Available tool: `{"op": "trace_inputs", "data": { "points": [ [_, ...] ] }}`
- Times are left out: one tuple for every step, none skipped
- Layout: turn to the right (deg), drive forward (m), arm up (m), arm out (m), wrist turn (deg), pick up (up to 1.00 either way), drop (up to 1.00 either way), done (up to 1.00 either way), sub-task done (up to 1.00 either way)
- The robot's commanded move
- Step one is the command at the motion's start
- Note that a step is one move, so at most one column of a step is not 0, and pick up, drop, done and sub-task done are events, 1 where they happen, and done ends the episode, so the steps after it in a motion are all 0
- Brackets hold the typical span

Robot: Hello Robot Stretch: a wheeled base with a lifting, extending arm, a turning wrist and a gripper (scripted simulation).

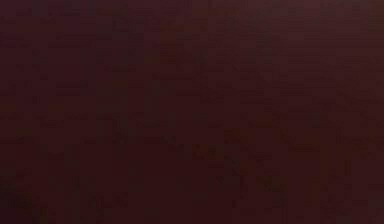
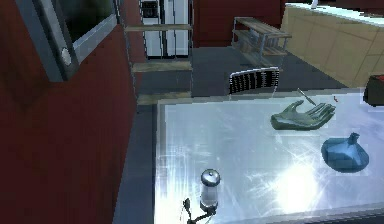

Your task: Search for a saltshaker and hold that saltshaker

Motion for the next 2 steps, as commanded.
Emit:
{"op": "trace_inputs", "data": {
  "points": [
    [0.0, 0.0, 0.1, 0.0, 0.0, 0.0, 0.0, 0.0, 0.0],
    [0.0, 0.0, 0.0, 0.0, 0.0, 0.0, 0.0, 1.0, 0.0]
  ]
}}
